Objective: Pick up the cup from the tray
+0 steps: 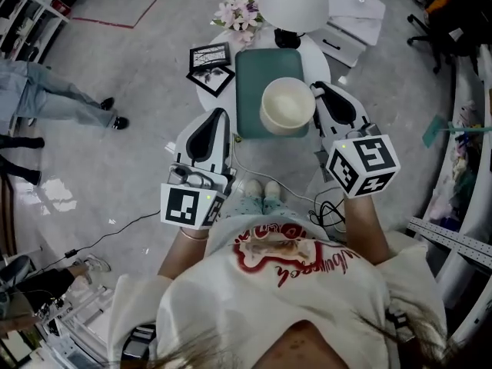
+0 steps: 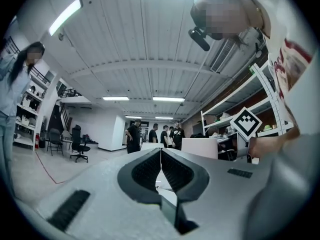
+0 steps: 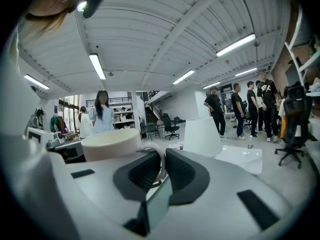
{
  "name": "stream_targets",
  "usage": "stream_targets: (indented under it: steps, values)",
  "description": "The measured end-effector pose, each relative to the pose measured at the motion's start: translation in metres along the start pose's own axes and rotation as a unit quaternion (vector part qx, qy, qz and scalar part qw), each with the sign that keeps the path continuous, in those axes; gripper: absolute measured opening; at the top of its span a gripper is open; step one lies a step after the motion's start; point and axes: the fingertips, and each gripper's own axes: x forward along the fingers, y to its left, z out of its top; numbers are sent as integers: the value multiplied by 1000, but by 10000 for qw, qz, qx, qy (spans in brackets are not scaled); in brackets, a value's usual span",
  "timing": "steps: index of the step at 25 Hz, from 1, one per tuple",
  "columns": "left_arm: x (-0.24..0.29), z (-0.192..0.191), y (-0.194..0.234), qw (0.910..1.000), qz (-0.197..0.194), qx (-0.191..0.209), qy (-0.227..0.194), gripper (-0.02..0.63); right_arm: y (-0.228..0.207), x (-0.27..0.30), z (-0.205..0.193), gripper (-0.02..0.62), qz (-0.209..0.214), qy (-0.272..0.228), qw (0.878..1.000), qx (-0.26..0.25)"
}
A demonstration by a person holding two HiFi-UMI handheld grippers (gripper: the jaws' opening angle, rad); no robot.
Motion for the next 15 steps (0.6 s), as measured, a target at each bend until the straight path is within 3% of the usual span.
stream_targets:
  steps: [5,10,15]
  values:
    - [-23,1,-8,9999,95,84,-48,15,8,-21,1,46,-6,-168,9999,22]
    - [-44,15,-29,9994,-245,64,-226,15,31,-56,-7,46,-186,-161,9996,-119]
    - [-110,37,-52,9976,-533,-4,-440,15,86,-109,-24,46,-423,-256,9988,-49]
